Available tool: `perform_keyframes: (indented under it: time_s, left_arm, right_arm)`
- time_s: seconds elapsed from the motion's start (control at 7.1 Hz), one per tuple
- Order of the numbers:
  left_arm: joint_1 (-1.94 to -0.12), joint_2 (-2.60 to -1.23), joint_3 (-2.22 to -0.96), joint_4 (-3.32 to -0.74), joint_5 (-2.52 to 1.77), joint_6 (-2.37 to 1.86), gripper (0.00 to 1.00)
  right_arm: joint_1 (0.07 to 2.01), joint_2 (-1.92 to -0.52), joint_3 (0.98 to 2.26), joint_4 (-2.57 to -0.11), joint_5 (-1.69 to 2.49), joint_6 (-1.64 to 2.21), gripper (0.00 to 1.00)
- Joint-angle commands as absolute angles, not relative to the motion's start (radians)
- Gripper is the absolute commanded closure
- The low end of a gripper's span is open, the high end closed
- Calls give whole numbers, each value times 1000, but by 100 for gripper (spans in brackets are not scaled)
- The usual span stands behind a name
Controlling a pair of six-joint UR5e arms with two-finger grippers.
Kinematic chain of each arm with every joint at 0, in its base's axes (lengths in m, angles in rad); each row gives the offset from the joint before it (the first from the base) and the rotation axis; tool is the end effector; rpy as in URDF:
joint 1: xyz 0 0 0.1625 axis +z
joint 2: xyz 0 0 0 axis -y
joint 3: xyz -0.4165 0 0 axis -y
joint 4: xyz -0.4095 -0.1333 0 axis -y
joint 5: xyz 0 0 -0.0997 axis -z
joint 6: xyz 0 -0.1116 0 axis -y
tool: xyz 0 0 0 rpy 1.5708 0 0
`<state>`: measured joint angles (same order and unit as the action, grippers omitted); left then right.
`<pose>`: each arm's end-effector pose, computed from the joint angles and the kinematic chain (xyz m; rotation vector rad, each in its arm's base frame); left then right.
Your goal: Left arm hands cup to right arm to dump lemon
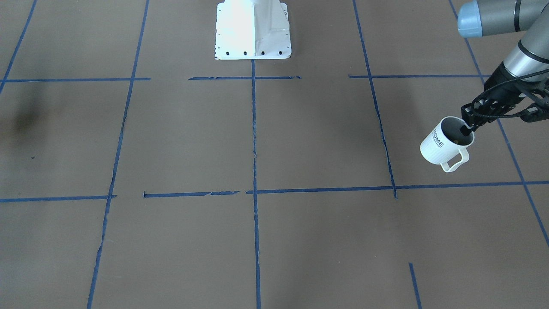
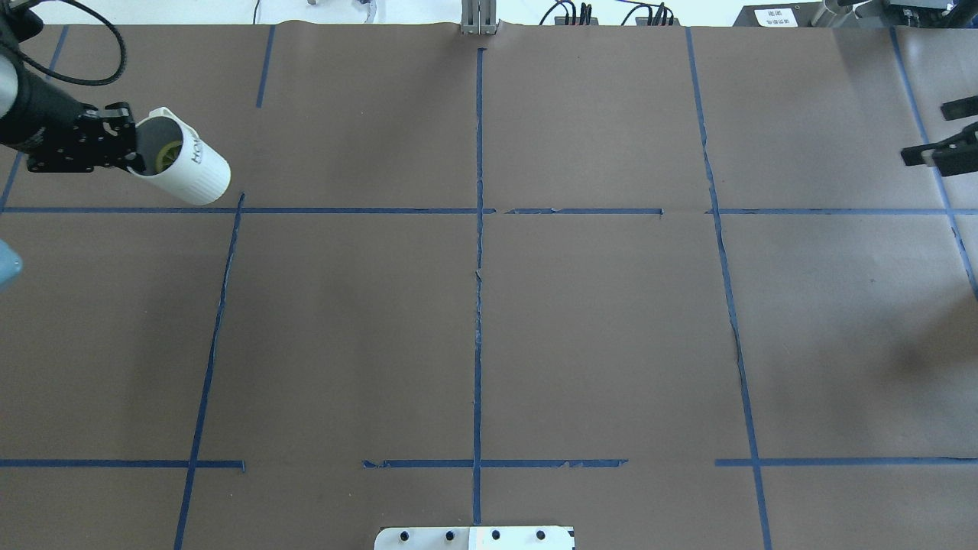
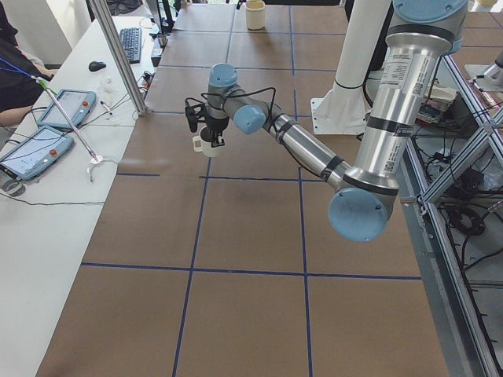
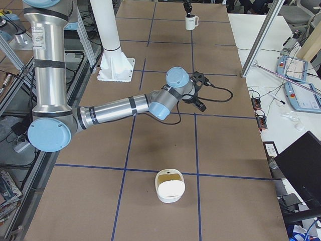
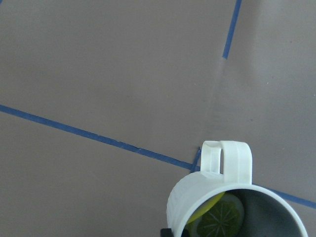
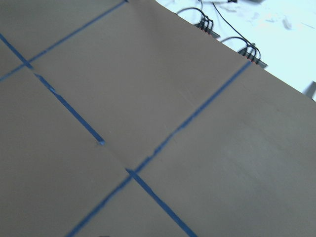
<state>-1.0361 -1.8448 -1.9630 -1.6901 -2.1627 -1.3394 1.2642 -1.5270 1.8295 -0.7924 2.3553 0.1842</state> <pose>0.2297 -0.5272 0.3054 -0.0007 0.9552 -0.5113 -0.1068 -0.5177 0.4058 0.8249 -0.9371 -0.5292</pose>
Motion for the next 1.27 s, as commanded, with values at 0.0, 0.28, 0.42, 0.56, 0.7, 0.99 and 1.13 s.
perform_keyframes:
  time_s: [0.0, 0.28, 0.42, 0.56, 0.7, 0.99, 1.13]
  left_arm:
    - [-959, -2001, -1965, -1600, -2155, -1607, 100]
    - [-911, -2091, -1965, -1542, -2157, -1745, 100]
    - [-902, -2117, -1967, -1540, -2157, -1800, 100]
    - [-878, -2134, -1965, -1540, -2157, -1837, 100]
    - [-865, -2157, -1967, -1533, -2157, -1871, 100]
    - [-830, -2195, -1968, -1514, -2157, -1928, 100]
    - [-816, -2206, -1968, -1514, -2157, -1930, 100]
  right_arm:
    - [1030, -1363, 1824, -608, 2129, 430, 1]
    - [758, -1240, 1825, -606, 1737, 489, 1]
    - [620, -1174, 1821, -606, 1569, 442, 1]
    - [488, -1129, 1815, -606, 1378, 358, 1]
    - [395, -1103, 1816, -607, 1221, 316, 1]
    - [296, -1066, 1818, -611, 1084, 272, 1]
    - [269, -1063, 1819, -611, 1044, 235, 1]
